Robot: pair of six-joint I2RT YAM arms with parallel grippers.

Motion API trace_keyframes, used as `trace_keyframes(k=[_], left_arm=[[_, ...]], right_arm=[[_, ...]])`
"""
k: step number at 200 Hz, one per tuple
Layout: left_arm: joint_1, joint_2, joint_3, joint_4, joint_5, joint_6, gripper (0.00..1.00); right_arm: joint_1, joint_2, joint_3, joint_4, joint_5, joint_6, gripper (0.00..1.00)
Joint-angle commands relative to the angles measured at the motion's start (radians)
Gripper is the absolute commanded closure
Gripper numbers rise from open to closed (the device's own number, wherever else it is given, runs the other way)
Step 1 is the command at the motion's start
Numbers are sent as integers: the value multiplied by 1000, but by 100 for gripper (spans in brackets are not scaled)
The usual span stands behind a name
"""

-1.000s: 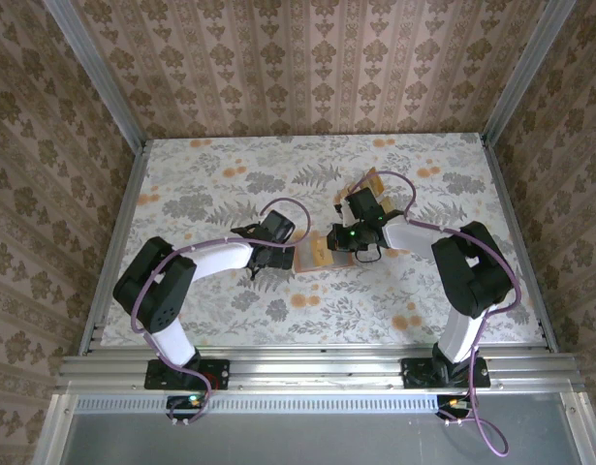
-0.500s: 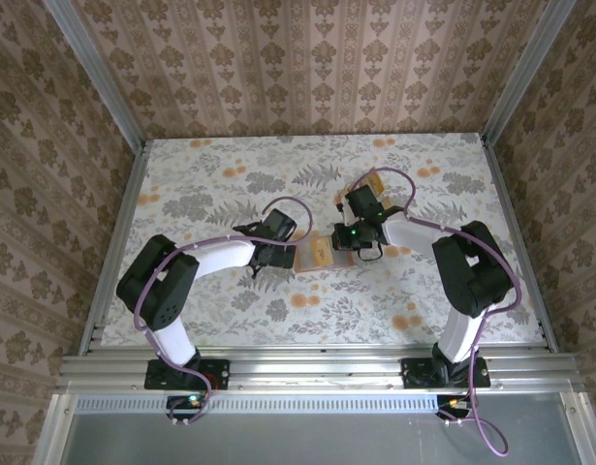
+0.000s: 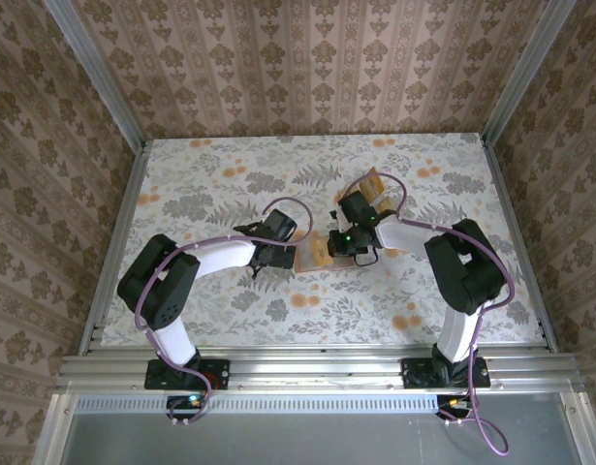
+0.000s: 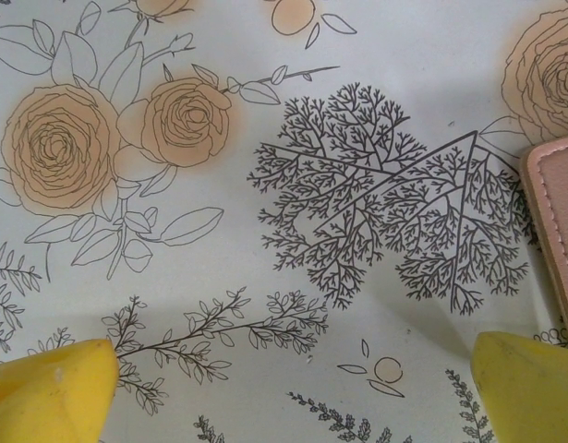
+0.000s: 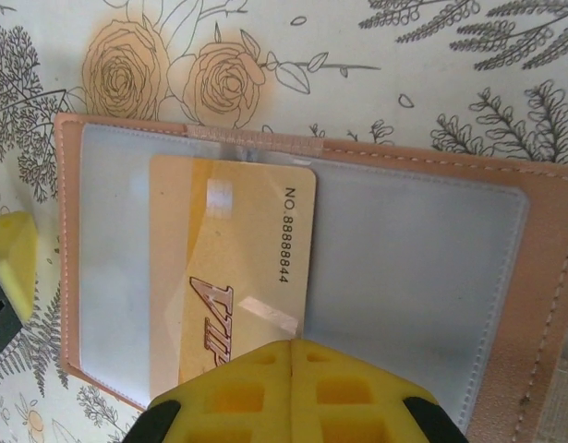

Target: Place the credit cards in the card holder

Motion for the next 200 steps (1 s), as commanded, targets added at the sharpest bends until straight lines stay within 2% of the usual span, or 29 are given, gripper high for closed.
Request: trace_keyframes(k=[1, 51, 134, 200], left_arm=[[0, 20, 18, -23, 3, 11, 1], [0, 22, 14, -18, 7, 9, 1], [-1, 24, 11, -10, 9, 8, 1], [-1, 27, 6, -3, 13, 6, 1]], right_arm=[[4, 12, -19, -6, 27, -3, 100], [-20, -36, -38, -8, 43, -3, 100], [-24, -30, -63, 21, 26, 10, 100], [13, 5, -23, 15, 10, 19, 100]])
